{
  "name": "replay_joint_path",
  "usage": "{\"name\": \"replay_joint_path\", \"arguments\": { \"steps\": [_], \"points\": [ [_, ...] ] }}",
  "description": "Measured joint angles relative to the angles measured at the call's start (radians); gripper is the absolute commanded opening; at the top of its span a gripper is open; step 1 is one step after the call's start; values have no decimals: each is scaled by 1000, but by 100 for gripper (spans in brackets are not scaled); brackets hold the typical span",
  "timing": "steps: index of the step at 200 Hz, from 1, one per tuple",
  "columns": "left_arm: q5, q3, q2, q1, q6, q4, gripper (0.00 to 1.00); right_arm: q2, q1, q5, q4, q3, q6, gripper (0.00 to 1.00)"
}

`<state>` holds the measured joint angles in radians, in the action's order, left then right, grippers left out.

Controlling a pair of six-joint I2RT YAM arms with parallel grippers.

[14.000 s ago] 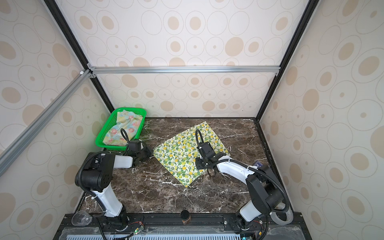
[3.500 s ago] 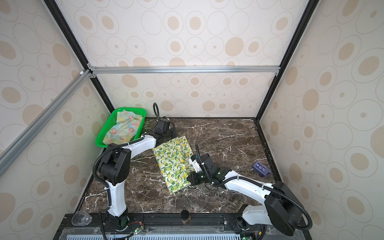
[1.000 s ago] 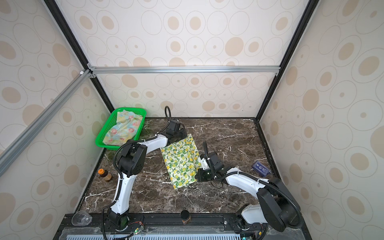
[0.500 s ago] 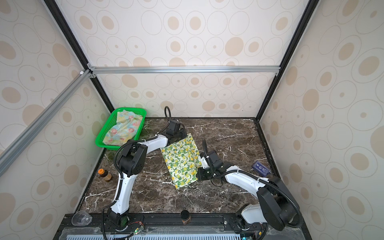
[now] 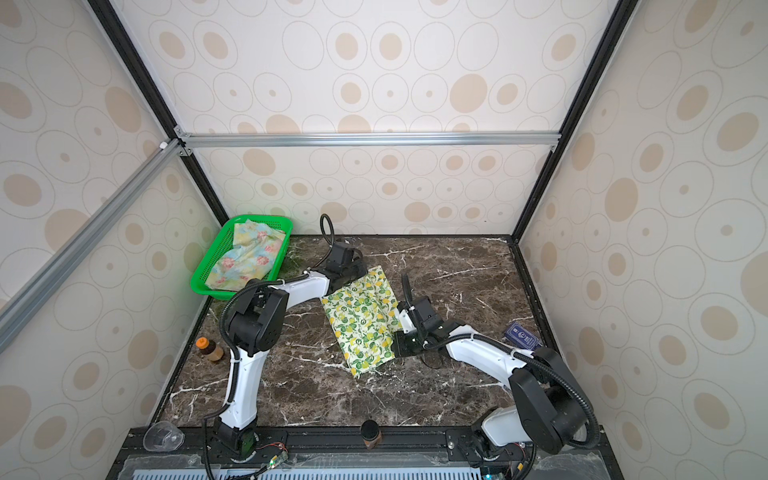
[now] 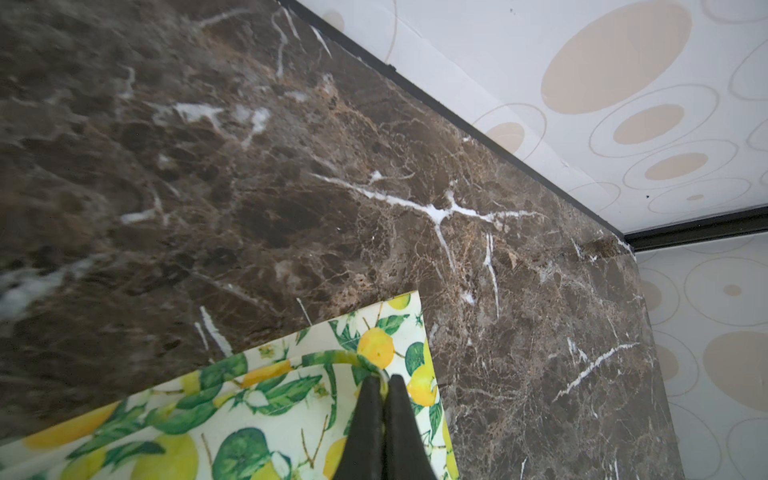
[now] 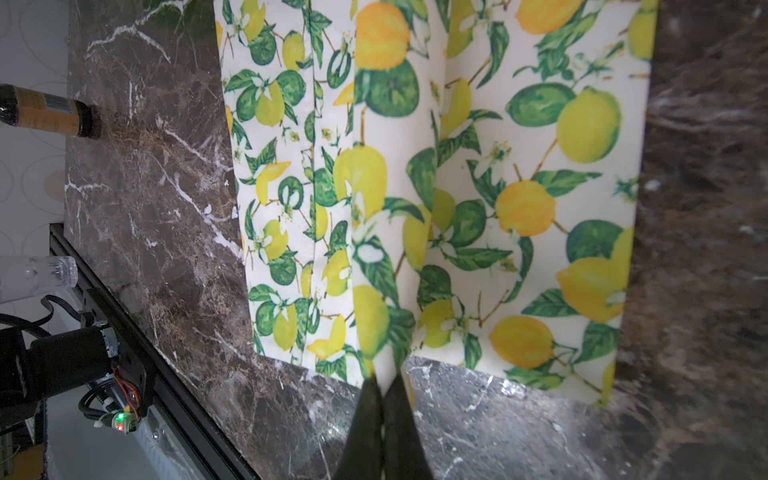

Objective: Fold and stack the skirts

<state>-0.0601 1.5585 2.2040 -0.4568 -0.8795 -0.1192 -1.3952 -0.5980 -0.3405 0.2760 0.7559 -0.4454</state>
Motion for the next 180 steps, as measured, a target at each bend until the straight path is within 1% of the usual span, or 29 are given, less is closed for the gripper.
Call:
{"name": "replay_joint_path", "arguments": {
  "steps": [35, 91, 155, 161, 168, 180],
  "points": [
    [4, -5, -33, 11, 0, -15, 0, -2, 0, 7, 16, 36, 26, 0],
    [-7, 0, -32, 13, 0, -25, 0, -35, 1, 30, 23, 60, 50, 0],
    [-30, 28, 26, 13, -11, -38, 0, -69, 17, 46, 22, 60, 68, 0],
    [-31, 30, 33, 13, -14, -39, 0, -74, 21, 47, 21, 60, 69, 4],
    [-32, 30, 40, 13, -15, -40, 0, -80, 26, 47, 19, 60, 71, 12],
    [-34, 30, 47, 13, -18, -40, 0, -92, 34, 47, 13, 60, 73, 24]
  ]
}}
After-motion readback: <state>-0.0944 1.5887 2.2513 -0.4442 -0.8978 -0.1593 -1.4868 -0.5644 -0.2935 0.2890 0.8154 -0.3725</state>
